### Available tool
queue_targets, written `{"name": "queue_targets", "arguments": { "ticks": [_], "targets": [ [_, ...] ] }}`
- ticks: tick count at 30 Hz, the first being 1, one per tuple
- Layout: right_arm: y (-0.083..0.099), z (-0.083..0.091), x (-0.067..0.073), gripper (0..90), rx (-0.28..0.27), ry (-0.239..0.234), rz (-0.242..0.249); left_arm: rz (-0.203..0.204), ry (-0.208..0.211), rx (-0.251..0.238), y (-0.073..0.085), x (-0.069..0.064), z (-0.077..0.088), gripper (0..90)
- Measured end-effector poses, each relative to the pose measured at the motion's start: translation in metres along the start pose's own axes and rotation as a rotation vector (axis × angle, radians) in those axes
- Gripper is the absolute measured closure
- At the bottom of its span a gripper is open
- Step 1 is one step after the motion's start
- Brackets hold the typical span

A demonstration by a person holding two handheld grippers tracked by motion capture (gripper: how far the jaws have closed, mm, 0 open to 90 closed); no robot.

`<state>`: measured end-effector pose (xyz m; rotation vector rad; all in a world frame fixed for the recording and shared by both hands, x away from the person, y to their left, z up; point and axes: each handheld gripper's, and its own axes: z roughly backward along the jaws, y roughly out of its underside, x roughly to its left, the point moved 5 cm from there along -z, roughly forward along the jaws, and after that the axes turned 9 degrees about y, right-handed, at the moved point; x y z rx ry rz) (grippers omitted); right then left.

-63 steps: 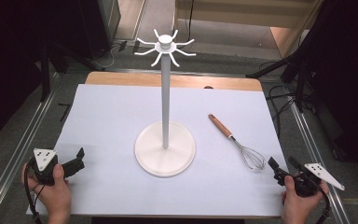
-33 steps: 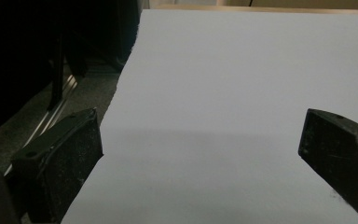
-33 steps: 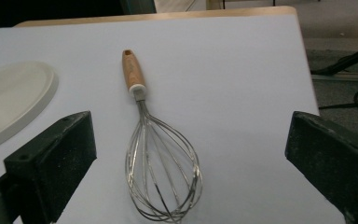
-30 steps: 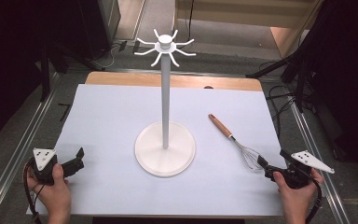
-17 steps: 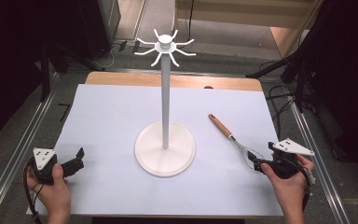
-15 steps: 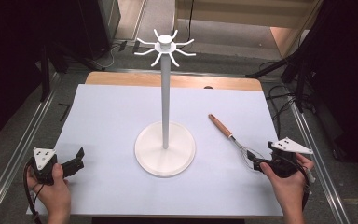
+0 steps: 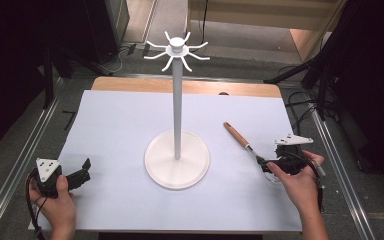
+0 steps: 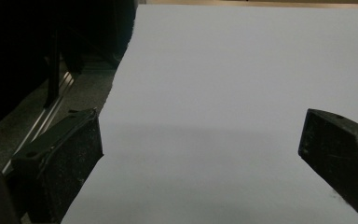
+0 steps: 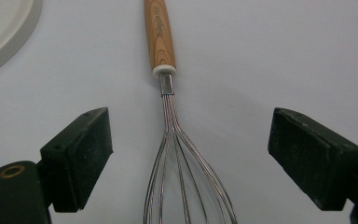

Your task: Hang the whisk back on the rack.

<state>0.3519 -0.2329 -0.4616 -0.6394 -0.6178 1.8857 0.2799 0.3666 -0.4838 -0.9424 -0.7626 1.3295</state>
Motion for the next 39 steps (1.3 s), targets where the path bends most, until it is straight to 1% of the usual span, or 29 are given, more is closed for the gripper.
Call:
{"name": "queue_targets", "arguments": {
  "ticks": [1, 2, 4, 8, 9, 12, 13, 14, 17, 18, 19, 20, 21, 23, 25, 29, 32, 34, 36, 39],
  "targets": [
    [-0.002, -0.002, 0.000, 13.5, 0.006, -0.002, 0.010, 0.002, -0.001, 0.000, 0.000, 0.000, 0.000, 0.1],
    [-0.004, -0.007, 0.001, 13.5, 0.025, 0.001, 0.025, 0.005, 0.002, -0.004, 0.000, 0.000, 0.000, 0.1],
    [-0.006, -0.008, 0.001, 13.5, 0.031, 0.005, 0.030, 0.006, 0.003, -0.004, 0.000, 0.000, 0.000, 0.1],
    [-0.011, -0.017, -0.001, 13.7, 0.071, 0.017, 0.053, 0.005, 0.006, -0.004, 0.000, 0.000, 0.000, 0.1],
    [-0.011, -0.017, -0.001, 13.7, 0.071, 0.017, 0.053, 0.005, 0.006, -0.004, 0.000, 0.000, 0.000, 0.1],
    [-0.014, -0.021, 0.000, 13.9, 0.100, 0.031, 0.073, 0.006, 0.005, -0.003, 0.000, 0.000, 0.000, 0.1],
    [-0.015, -0.023, 0.000, 14.1, 0.110, 0.028, 0.079, 0.006, 0.005, -0.001, 0.000, 0.000, 0.000, 0.1],
    [-0.018, -0.025, 0.000, 14.6, 0.126, 0.033, 0.093, 0.006, 0.005, -0.001, 0.000, 0.000, 0.000, 0.1],
    [-0.019, -0.027, 0.001, 14.4, 0.135, 0.028, 0.104, 0.006, 0.005, -0.001, 0.000, 0.000, 0.000, 0.1],
    [-0.021, -0.029, 0.002, 14.3, 0.147, 0.027, 0.104, 0.007, 0.005, -0.001, 0.000, 0.000, 0.000, 0.1],
    [-0.022, -0.031, 0.003, 14.2, 0.170, 0.021, 0.108, 0.009, 0.007, -0.004, 0.000, 0.000, -0.001, 0.1],
    [-0.022, -0.031, 0.003, 14.2, 0.170, 0.021, 0.108, 0.009, 0.007, -0.003, 0.000, 0.001, -0.001, 0.1],
    [-0.023, -0.035, 0.004, 14.2, 0.187, 0.016, 0.111, 0.011, 0.009, -0.004, 0.000, 0.001, -0.001, 0.1],
    [-0.023, -0.036, 0.005, 14.9, 0.194, 0.021, 0.115, 0.012, 0.009, -0.003, 0.000, 0.001, -0.001, 0.1],
    [-0.027, -0.041, 0.006, 14.5, 0.214, 0.031, 0.121, 0.012, 0.010, -0.003, 0.000, 0.001, -0.001, 0.1],
    [-0.031, -0.043, 0.008, 13.0, 0.228, 0.023, 0.134, 0.012, 0.009, -0.001, 0.000, 0.001, -0.001, 0.1],
    [-0.038, -0.047, 0.010, 13.2, 0.249, 0.032, 0.149, 0.014, 0.011, 0.000, 0.000, 0.001, 0.000, 0.1],
    [-0.039, -0.048, 0.011, 13.3, 0.248, 0.029, 0.146, 0.014, 0.012, 0.000, 0.000, 0.001, 0.000, 0.1],
    [-0.044, -0.051, 0.012, 14.3, 0.260, 0.040, 0.151, 0.015, 0.012, 0.001, 0.000, 0.001, 0.000, 0.1],
    [-0.046, -0.053, 0.013, 14.6, 0.265, 0.039, 0.160, 0.015, 0.013, 0.002, 0.000, 0.001, -0.001, 0.1]
  ]
}}
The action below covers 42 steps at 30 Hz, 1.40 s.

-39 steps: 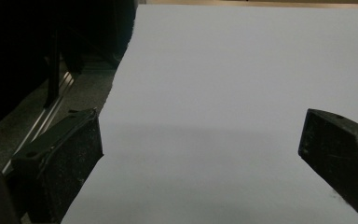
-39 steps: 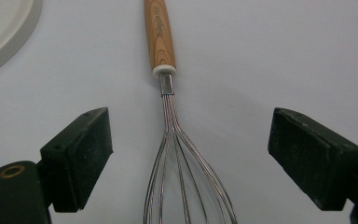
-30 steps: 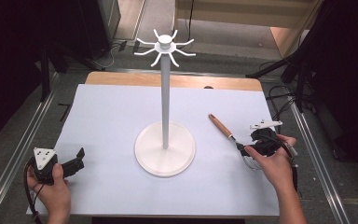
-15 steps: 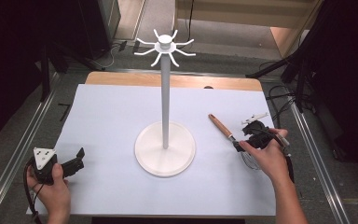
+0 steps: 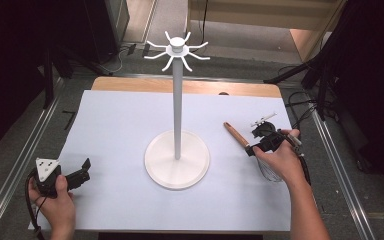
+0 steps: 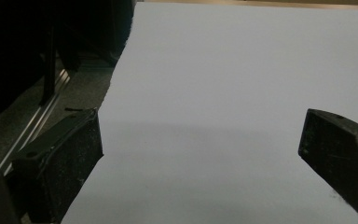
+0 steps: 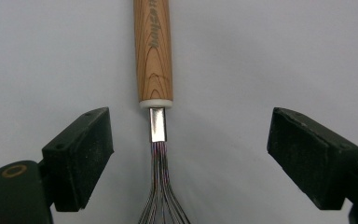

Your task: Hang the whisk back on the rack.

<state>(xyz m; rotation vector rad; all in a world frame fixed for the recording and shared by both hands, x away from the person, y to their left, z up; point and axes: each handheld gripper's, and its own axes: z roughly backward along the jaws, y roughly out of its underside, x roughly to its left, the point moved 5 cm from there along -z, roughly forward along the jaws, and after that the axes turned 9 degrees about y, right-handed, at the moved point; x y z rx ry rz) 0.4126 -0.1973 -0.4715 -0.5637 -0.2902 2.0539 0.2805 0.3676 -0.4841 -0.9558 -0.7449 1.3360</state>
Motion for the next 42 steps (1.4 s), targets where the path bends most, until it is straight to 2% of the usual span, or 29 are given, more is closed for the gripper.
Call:
{"name": "queue_targets", "arguments": {
  "ticks": [3, 4, 13, 19, 21, 23, 27, 28, 29, 30, 32, 36, 38, 42],
  "targets": [
    [-0.004, -0.002, 0.000, 16.6, 0.009, -0.005, 0.009, 0.000, 0.002, 0.003, 0.000, 0.000, 0.000, 0.1],
    [-0.006, -0.002, 0.001, 20.1, 0.008, 0.000, 0.004, 0.000, 0.001, 0.002, 0.000, 0.000, 0.000, 0.1],
    [-0.013, -0.009, 0.003, 22.9, 0.036, 0.027, 0.047, 0.000, 0.004, 0.003, 0.000, 0.000, -0.001, 0.1],
    [-0.020, -0.010, 0.002, 30.0, 0.032, 0.022, 0.046, 0.000, 0.005, 0.007, 0.000, 0.000, 0.000, 0.1],
    [-0.022, -0.011, 0.002, 32.7, 0.034, 0.029, 0.061, 0.002, 0.006, 0.006, 0.000, 0.000, -0.001, 0.1],
    [-0.027, -0.011, 0.002, 38.4, 0.034, -0.005, 0.066, 0.000, 0.008, 0.007, 0.000, 0.000, -0.001, 0.1],
    [-0.031, -0.013, 0.002, 40.4, 0.048, -0.031, 0.069, 0.003, 0.008, 0.006, 0.000, 0.000, -0.001, 0.1],
    [-0.032, -0.013, 0.003, 41.7, 0.055, -0.057, 0.061, 0.003, 0.010, 0.006, 0.000, 0.000, -0.001, 0.1],
    [-0.033, -0.016, 0.003, 41.3, 0.086, -0.096, 0.063, 0.002, 0.009, 0.006, 0.000, 0.000, -0.001, 0.1],
    [-0.033, -0.016, 0.003, 41.3, 0.086, -0.096, 0.063, 0.001, 0.010, 0.008, 0.000, 0.000, -0.001, 0.1],
    [-0.035, -0.018, 0.003, 42.2, 0.131, -0.141, 0.061, 0.001, 0.010, 0.008, 0.000, 0.000, -0.001, 0.1],
    [-0.037, -0.019, 0.006, 48.3, 0.156, -0.132, 0.071, 0.003, 0.012, 0.006, 0.000, 0.000, -0.001, 0.1],
    [-0.039, -0.019, 0.010, 58.1, 0.149, -0.150, 0.065, 0.001, 0.012, 0.010, 0.000, 0.000, -0.001, 0.1],
    [-0.041, -0.025, 0.012, 60.8, 0.154, -0.121, 0.059, 0.004, 0.013, 0.007, 0.000, 0.000, -0.001, 0.1]
  ]
}}
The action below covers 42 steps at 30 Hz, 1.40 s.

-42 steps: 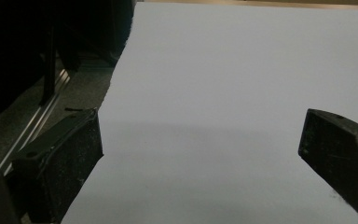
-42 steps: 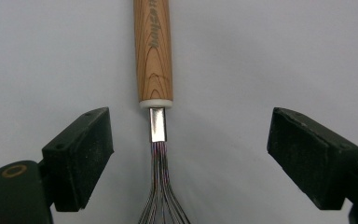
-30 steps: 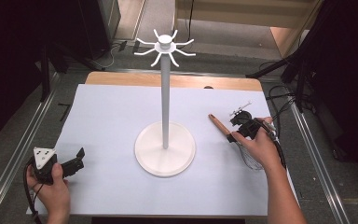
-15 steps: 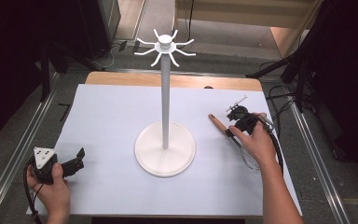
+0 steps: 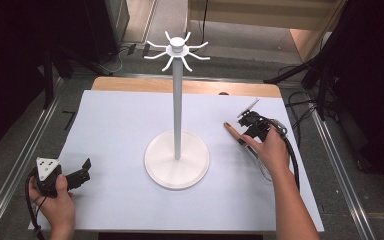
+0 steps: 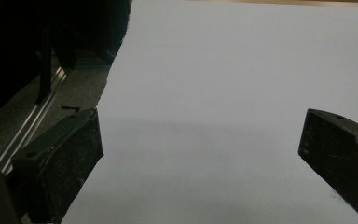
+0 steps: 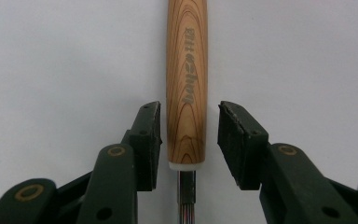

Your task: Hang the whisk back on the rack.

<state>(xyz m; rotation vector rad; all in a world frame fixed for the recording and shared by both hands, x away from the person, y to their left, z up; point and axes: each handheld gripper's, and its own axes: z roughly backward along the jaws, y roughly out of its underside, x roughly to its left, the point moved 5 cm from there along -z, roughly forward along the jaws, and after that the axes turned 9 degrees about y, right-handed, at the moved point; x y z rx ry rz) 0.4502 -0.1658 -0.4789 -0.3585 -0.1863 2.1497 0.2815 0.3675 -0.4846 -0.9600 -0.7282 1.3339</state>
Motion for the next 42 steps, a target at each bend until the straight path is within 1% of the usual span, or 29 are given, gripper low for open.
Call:
{"name": "queue_targets", "arguments": {
  "ticks": [1, 2, 3, 4, 5, 6, 7, 8, 11, 13, 16, 19, 20, 22, 24, 25, 26, 29, 30, 31, 32, 33, 34, 35, 36, 38, 39, 40, 42],
  "targets": [
    [-0.001, -0.001, 0.001, 60.5, -0.004, 0.003, -0.002, 0.000, 0.000, -0.001, 0.000, 0.000, 0.000, 0.1],
    [-0.001, -0.004, 0.002, 60.9, 0.009, 0.014, -0.005, 0.001, 0.000, -0.001, 0.000, 0.000, 0.000, 0.1],
    [-0.001, -0.004, 0.002, 60.9, 0.009, 0.014, -0.005, 0.001, 0.000, -0.001, 0.000, 0.000, 0.000, 0.1],
    [-0.001, -0.006, 0.002, 61.6, 0.018, 0.016, -0.015, 0.000, 0.001, 0.000, 0.000, 0.000, 0.000, 0.1],
    [-0.001, -0.008, 0.003, 64.5, 0.024, 0.011, -0.015, 0.001, 0.001, 0.000, 0.000, 0.000, 0.000, 0.1],
    [-0.001, -0.008, 0.003, 64.5, 0.024, 0.011, -0.015, 0.001, 0.001, 0.000, 0.000, 0.000, 0.000, 0.1],
    [-0.002, -0.010, 0.002, 67.8, 0.043, 0.009, -0.027, 0.002, 0.001, 0.000, 0.000, 0.000, 0.000, 0.1],
    [-0.002, -0.011, 0.002, 68.6, 0.051, -0.001, -0.032, 0.002, 0.001, 0.000, 0.000, 0.000, 0.000, 0.1],
    [-0.003, -0.013, 0.001, 69.0, 0.064, -0.011, -0.038, 0.000, -0.001, 0.003, 0.000, 0.000, 0.000, 0.1],
    [-0.003, -0.015, 0.002, 68.5, 0.094, -0.019, -0.045, -0.001, -0.001, 0.005, 0.000, 0.000, 0.000, 0.1],
    [-0.004, -0.016, 0.003, 68.7, 0.128, -0.009, -0.055, -0.003, -0.001, 0.006, 0.000, 0.000, 0.000, 0.1],
    [-0.008, -0.016, 0.005, 69.0, 0.164, 0.006, -0.050, -0.005, -0.001, 0.006, 0.000, 0.000, -0.001, 0.2],
    [-0.009, -0.017, 0.005, 69.0, 0.179, 0.002, -0.061, -0.006, 0.000, 0.008, 0.000, 0.000, 0.000, 0.2],
    [-0.010, -0.017, 0.005, 69.1, 0.183, 0.000, -0.064, -0.007, -0.004, 0.007, 0.000, 0.000, 0.000, 1.3],
    [-0.010, -0.017, 0.004, 69.3, 0.182, -0.002, -0.062, -0.004, -0.008, 0.005, 0.000, 0.000, 0.000, 5.3],
    [-0.010, -0.017, 0.005, 69.5, 0.180, 0.001, -0.064, -0.003, -0.008, 0.006, 0.000, 0.000, 0.000, 5.3],
    [-0.009, -0.017, 0.005, 69.9, 0.168, 0.009, -0.052, 0.001, -0.010, 0.005, 0.000, 0.000, 0.000, 5.3],
    [-0.008, -0.016, 0.005, 70.2, 0.163, 0.006, -0.053, 0.004, -0.013, 0.004, 0.000, 0.000, -0.001, 5.3],
    [-0.006, -0.016, 0.004, 70.3, 0.142, -0.002, -0.058, 0.000, -0.014, 0.005, 0.000, 0.000, -0.001, 5.3],
    [-0.006, -0.016, 0.004, 70.3, 0.142, -0.002, -0.058, 0.000, -0.014, 0.005, 0.000, 0.000, -0.001, 5.3],
    [-0.005, -0.015, 0.003, 70.3, 0.124, -0.001, -0.053, -0.001, -0.014, 0.005, 0.000, 0.000, -0.001, 5.3],
    [-0.005, -0.015, 0.003, 70.3, 0.124, -0.001, -0.053, 0.001, -0.014, 0.002, 0.000, 0.000, -0.001, 5.3],
    [-0.004, -0.013, 0.003, 70.3, 0.112, 0.014, -0.061, 0.004, -0.011, 0.003, 0.000, 0.000, 0.000, 5.3],
    [-0.004, -0.011, 0.001, 70.3, 0.086, 0.028, -0.061, 0.004, -0.012, 0.003, 0.000, 0.000, 0.000, 5.3],
    [-0.004, -0.007, 0.001, 70.3, 0.071, 0.025, -0.071, 0.005, -0.012, 0.003, 0.000, 0.001, 0.000, 5.3],
    [-0.005, 0.003, -0.001, 70.3, 0.016, 0.024, -0.087, 0.004, -0.014, 0.002, 0.000, 0.000, 0.000, 5.3],
    [-0.005, 0.007, -0.001, 70.3, 0.000, 0.029, -0.090, 0.001, -0.016, 0.003, 0.000, 0.000, 0.000, 5.3],
    [-0.004, 0.012, 0.000, 70.3, -0.031, 0.030, -0.089, 0.000, -0.019, 0.001, 0.000, 0.000, 0.000, 5.2],
    [-0.004, 0.021, 0.002, 70.4, -0.080, 0.023, -0.092, 0.004, -0.017, -0.002, 0.000, 0.001, 0.000, 4.0]
  ]
}}
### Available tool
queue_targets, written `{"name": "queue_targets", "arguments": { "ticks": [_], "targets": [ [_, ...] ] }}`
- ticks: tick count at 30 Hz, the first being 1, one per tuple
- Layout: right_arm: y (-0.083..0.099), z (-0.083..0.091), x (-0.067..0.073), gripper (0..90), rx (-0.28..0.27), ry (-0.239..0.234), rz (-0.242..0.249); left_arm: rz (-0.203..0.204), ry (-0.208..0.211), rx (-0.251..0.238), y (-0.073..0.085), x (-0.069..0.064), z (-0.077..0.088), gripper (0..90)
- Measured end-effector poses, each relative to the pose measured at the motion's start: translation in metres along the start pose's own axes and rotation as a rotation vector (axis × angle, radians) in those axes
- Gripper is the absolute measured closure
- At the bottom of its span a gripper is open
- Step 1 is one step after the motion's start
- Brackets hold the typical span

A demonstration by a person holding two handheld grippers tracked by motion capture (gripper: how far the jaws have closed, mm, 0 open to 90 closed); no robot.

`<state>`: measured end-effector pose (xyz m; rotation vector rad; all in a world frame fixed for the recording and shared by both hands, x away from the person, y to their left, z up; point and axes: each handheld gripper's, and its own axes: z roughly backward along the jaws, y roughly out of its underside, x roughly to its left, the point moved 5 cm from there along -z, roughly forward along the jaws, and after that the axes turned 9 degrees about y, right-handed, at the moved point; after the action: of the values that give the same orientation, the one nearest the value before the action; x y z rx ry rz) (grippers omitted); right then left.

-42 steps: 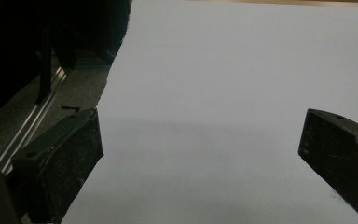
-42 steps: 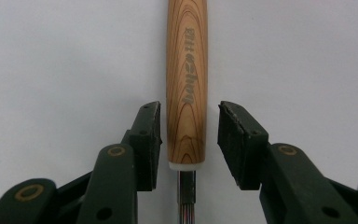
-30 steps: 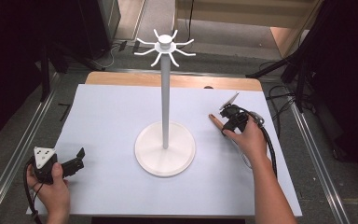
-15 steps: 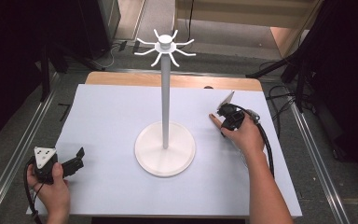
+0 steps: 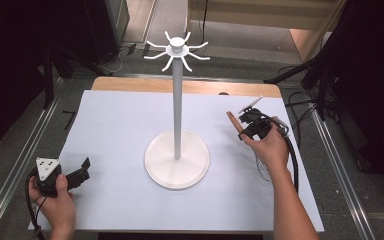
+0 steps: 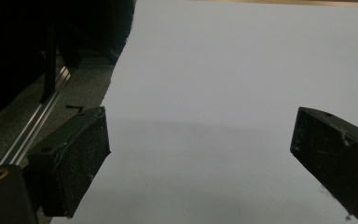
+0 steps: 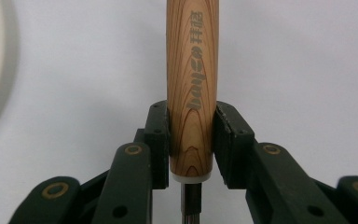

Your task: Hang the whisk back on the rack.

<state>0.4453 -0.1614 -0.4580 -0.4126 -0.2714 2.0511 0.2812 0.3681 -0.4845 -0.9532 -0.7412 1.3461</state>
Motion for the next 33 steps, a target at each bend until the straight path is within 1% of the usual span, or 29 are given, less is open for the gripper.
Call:
{"name": "queue_targets", "arguments": {
  "ticks": [1, 2, 3, 4, 5, 6, 7, 8, 9, 10, 11, 12, 13, 14, 17, 18, 19, 20, 23, 24, 25, 28, 29, 30, 32, 33],
  "targets": [
    [0.000, 0.004, 0.001, 70.4, -0.017, 0.001, -0.002, 0.002, -0.002, -0.002, 0.000, 0.000, 0.000, 3.7],
    [0.000, 0.012, 0.004, 70.4, -0.064, -0.010, -0.015, 0.002, -0.006, -0.001, 0.000, 0.000, 0.000, 3.2],
    [0.000, 0.012, 0.004, 70.4, -0.064, -0.010, -0.015, 0.002, -0.006, -0.001, 0.000, 0.000, 0.000, 2.3],
    [0.001, 0.015, 0.005, 70.4, -0.079, -0.018, -0.019, -0.003, -0.006, 0.000, 0.000, 0.000, 0.000, 2.3],
    [0.001, 0.020, 0.006, 70.4, -0.110, -0.031, -0.024, -0.006, -0.008, 0.002, 0.000, 0.000, 0.000, 1.3],
    [0.000, 0.028, 0.009, 70.4, -0.159, -0.053, -0.048, -0.006, -0.008, 0.000, 0.000, -0.001, 0.000, 0.0],
    [0.000, 0.031, 0.010, 70.4, -0.186, -0.064, -0.053, -0.006, -0.008, 0.000, 0.000, -0.001, 0.000, 0.0],
    [0.000, 0.031, 0.010, 70.4, -0.186, -0.064, -0.053, -0.006, -0.009, 0.001, 0.000, 0.000, 0.000, 0.0],
    [0.000, 0.035, 0.011, 70.4, -0.201, -0.066, -0.055, -0.005, -0.009, 0.001, 0.000, 0.000, 0.000, 0.0],
    [-0.001, 0.040, 0.013, 70.4, -0.231, -0.072, -0.059, -0.006, -0.010, 0.001, 0.000, 0.000, 0.000, 0.0],
    [-0.001, 0.048, 0.017, 70.4, -0.278, -0.094, -0.067, -0.007, -0.009, 0.002, 0.000, -0.001, 0.000, 0.0],
    [-0.001, 0.048, 0.017, 70.4, -0.278, -0.094, -0.067, -0.007, -0.009, 0.002, 0.000, -0.001, 0.000, 0.0],
    [-0.001, 0.051, 0.019, 70.4, -0.293, -0.103, -0.074, -0.007, -0.008, 0.002, 0.000, -0.001, 0.000, 0.0],
    [-0.002, 0.056, 0.023, 70.4, -0.322, -0.119, -0.077, -0.007, -0.008, 0.002, 0.000, -0.001, 0.000, 0.0],
    [-0.003, 0.067, 0.029, 70.4, -0.383, -0.144, -0.071, -0.006, -0.006, 0.002, 0.000, 0.000, 0.000, 0.0],
    [-0.003, 0.075, 0.034, 70.4, -0.415, -0.165, -0.079, -0.005, -0.006, 0.001, 0.000, 0.000, 0.000, 0.0],
    [-0.003, 0.075, 0.034, 70.4, -0.415, -0.165, -0.079, -0.003, -0.005, -0.002, 0.000, 0.000, 0.000, 0.0],
    [-0.004, 0.084, 0.039, 70.4, -0.456, -0.184, -0.079, -0.003, -0.004, -0.003, 0.000, 0.000, 0.000, 0.0],
    [-0.005, 0.096, 0.047, 70.4, -0.522, -0.212, -0.079, -0.003, -0.004, -0.002, 0.000, 0.000, 0.000, 0.0],
    [-0.005, 0.096, 0.047, 70.4, -0.522, -0.212, -0.079, -0.003, -0.004, -0.002, 0.000, 0.000, 0.000, 0.0],
    [-0.005, 0.105, 0.052, 70.4, -0.568, -0.231, -0.085, -0.002, -0.004, -0.002, 0.000, 0.000, 0.000, 0.0],
    [-0.005, 0.114, 0.058, 70.4, -0.618, -0.247, -0.094, -0.004, -0.004, -0.003, 0.000, 0.000, 0.000, 0.0],
    [-0.005, 0.114, 0.058, 70.4, -0.618, -0.247, -0.094, -0.004, -0.004, -0.002, 0.000, 0.000, 0.000, 0.0],
    [-0.005, 0.118, 0.060, 70.4, -0.637, -0.256, -0.097, -0.004, -0.004, -0.002, 0.000, 0.000, 0.000, 0.0],
    [-0.005, 0.124, 0.065, 70.4, -0.661, -0.273, -0.094, -0.004, -0.004, -0.002, 0.000, 0.000, 0.000, 0.0],
    [-0.005, 0.127, 0.067, 70.4, -0.674, -0.273, -0.086, -0.005, -0.004, -0.001, 0.000, 0.000, 0.000, 0.0]
  ]
}}
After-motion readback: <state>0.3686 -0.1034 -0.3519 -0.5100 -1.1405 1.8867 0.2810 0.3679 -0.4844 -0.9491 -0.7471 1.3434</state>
